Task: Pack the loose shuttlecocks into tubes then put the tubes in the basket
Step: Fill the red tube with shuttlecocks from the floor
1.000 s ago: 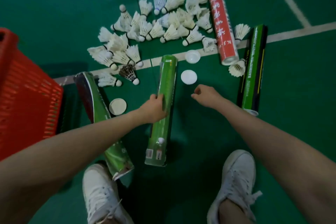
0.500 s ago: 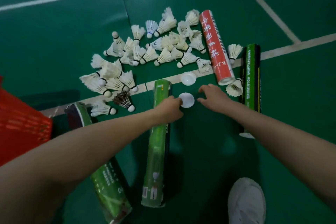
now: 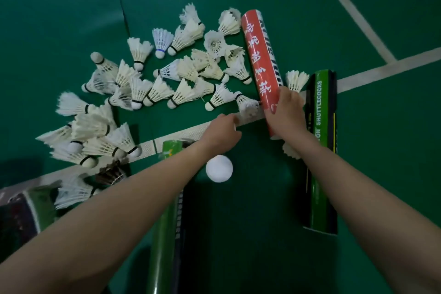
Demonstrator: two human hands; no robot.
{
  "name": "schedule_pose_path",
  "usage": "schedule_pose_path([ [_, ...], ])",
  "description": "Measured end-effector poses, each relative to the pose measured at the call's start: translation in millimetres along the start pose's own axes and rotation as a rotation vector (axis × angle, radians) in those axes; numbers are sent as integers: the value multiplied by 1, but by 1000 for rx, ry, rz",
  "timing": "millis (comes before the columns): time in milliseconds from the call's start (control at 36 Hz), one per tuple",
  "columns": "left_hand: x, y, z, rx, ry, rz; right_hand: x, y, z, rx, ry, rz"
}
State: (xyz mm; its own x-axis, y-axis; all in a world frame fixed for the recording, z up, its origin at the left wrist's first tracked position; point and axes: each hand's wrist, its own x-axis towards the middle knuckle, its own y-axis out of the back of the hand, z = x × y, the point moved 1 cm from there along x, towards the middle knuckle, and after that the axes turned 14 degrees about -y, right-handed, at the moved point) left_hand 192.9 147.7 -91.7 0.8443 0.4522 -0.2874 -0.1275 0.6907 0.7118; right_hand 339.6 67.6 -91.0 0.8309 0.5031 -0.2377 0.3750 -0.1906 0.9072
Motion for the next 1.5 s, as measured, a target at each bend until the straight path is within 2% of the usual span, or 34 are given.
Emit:
schedule_pose_path([
  [194,41,-6,16,-42,52,6,41,-9,2,72,-84,-169],
  [361,48,-5,42,-124,119,102,65,5,-6,115,-186,-439],
  [500,58,5,47,-222,139,230,75,27,-14,669,-265,-592],
  [583,64,15,56,-504,179,241,80,40,-17,858,-289,-723],
  [722,65,48,68,-975,247,301,93,48,-37,881,-279,-815],
  [806,66,59,73,-1039,212,221,95,53,-50,877,-256,-788],
  [917,67,72,77,-1192,250,183,99,57,-59,898,-227,-809],
  [1028,59,78,66,-1091,229,64,98,56,-51,911,-223,-934],
  [1139,30,85,42,-793,195,-81,105,58,-53,1076,-201,-857],
  [1306,-2,91,12,-347,149,-150,83,38,-73,1192,-424,-834],
  [1361,2,95,7,-217,156,-128,66,25,-82,1199,-469,-859],
  [1444,12,101,9,-71,95,55,40,5,-97,1240,-526,-902],
  [1500,17,104,9,75,63,111,23,-1,-108,1271,-544,-935],
])
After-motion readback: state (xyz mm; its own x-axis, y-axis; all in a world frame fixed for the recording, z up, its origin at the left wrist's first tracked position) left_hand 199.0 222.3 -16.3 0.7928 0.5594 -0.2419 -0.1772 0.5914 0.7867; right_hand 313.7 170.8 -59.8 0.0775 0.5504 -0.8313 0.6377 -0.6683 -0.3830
